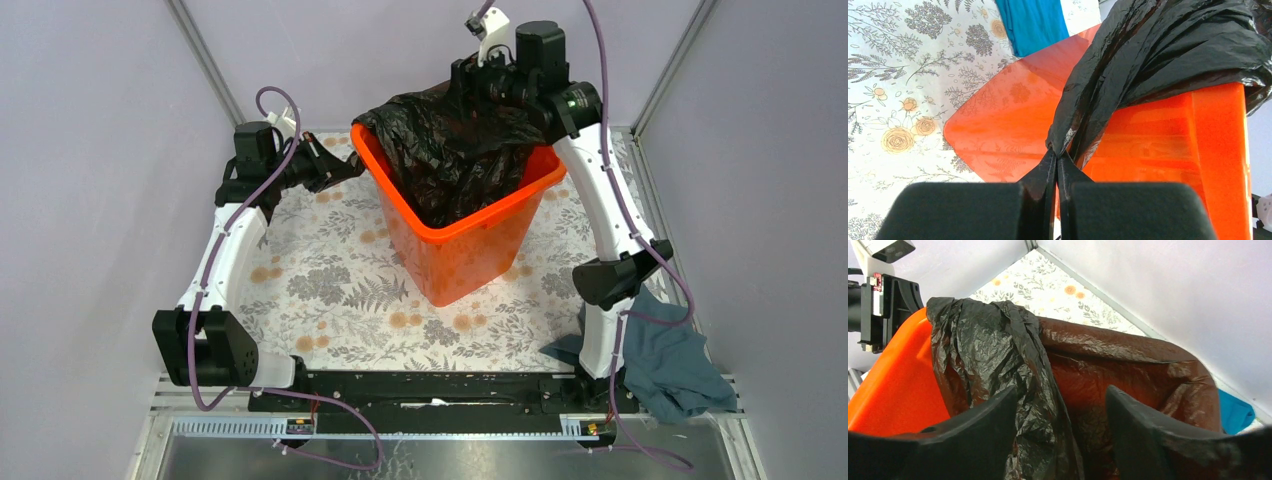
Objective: Put the trash bags into the trash bin
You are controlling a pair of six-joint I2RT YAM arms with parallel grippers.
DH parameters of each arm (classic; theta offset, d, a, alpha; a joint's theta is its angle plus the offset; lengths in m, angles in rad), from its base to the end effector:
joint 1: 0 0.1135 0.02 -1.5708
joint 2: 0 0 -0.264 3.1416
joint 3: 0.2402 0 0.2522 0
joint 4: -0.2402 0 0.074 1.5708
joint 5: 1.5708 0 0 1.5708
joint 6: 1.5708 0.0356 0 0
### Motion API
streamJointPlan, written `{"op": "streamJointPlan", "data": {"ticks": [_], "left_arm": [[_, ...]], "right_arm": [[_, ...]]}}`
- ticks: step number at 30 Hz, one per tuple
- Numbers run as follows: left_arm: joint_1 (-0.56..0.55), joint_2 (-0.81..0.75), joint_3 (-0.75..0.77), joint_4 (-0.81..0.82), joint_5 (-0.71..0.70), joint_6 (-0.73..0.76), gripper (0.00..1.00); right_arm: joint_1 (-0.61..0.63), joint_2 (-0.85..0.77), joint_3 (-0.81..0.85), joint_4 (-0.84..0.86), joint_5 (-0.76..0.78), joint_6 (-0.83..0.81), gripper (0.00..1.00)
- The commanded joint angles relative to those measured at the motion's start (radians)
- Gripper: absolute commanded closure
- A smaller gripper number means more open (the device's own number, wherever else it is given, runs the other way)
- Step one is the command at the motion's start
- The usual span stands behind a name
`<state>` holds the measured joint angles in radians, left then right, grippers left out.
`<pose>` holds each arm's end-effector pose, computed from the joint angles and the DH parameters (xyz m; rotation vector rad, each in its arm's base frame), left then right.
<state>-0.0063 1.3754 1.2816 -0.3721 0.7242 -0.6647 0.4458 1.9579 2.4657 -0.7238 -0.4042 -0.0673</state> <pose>0.3080 -0.0255 0.3640 -0.2095 2.0927 -1.1483 0.3628 0.1889 0.5066 -0.7392 1.6557 0.6307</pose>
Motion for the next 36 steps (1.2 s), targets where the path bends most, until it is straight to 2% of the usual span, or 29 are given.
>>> {"op": "streamJointPlan", "data": {"ticks": [1, 2, 5, 6, 10, 14, 18, 22, 26, 30, 32, 34, 36], "left_arm": [[0.005, -0.029, -0.001, 0.052, 0.027, -0.006, 0.97], [0.005, -0.026, 0.001, 0.052, 0.027, -0.006, 0.97], [0.005, -0.025, 0.006, 0.05, 0.024, -0.001, 0.96], [0.005, -0.025, 0.009, 0.049, 0.019, 0.002, 0.95], [0.005, -0.031, 0.021, 0.029, -0.026, 0.013, 0.92], [0.005, -0.029, 0.024, 0.031, -0.029, 0.009, 0.85], [0.005, -0.039, 0.057, -0.005, -0.064, 0.051, 0.76], [0.005, -0.053, 0.124, -0.083, -0.144, 0.114, 0.73], [0.024, -0.081, 0.145, -0.113, -0.185, 0.128, 0.69], [0.026, -0.125, 0.178, -0.171, -0.307, 0.166, 0.54], [0.025, -0.151, 0.206, -0.203, -0.347, 0.171, 0.43], [0.025, -0.19, 0.229, -0.209, -0.3, 0.142, 0.32], [0.022, -0.228, 0.226, -0.138, -0.169, 0.068, 0.25]], "right_arm": [[0.041, 0.016, 0.036, 0.045, -0.006, -0.041, 0.4], [0.045, 0.012, 0.035, 0.06, -0.021, -0.024, 0.47], [0.045, -0.008, 0.032, 0.1, -0.081, 0.037, 0.89], [0.045, -0.021, 0.031, 0.11, -0.101, 0.057, 1.0], [0.045, -0.134, -0.071, 0.218, -0.21, 0.231, 1.0], [0.045, -0.304, -0.332, 0.348, -0.379, 0.373, 1.0], [0.046, -0.454, -0.526, 0.337, -0.405, 0.357, 1.0], [0.045, -0.566, -0.661, 0.305, -0.449, 0.311, 1.0], [0.045, -0.619, -0.774, 0.313, -0.481, 0.322, 1.0], [0.045, -0.672, -0.854, 0.365, -0.505, 0.348, 1.0], [0.045, -0.682, -0.869, 0.388, -0.518, 0.364, 1.0], [0.045, -0.688, -0.878, 0.406, -0.522, 0.377, 0.99], [0.045, -0.692, -0.885, 0.419, -0.517, 0.383, 0.96]]}}
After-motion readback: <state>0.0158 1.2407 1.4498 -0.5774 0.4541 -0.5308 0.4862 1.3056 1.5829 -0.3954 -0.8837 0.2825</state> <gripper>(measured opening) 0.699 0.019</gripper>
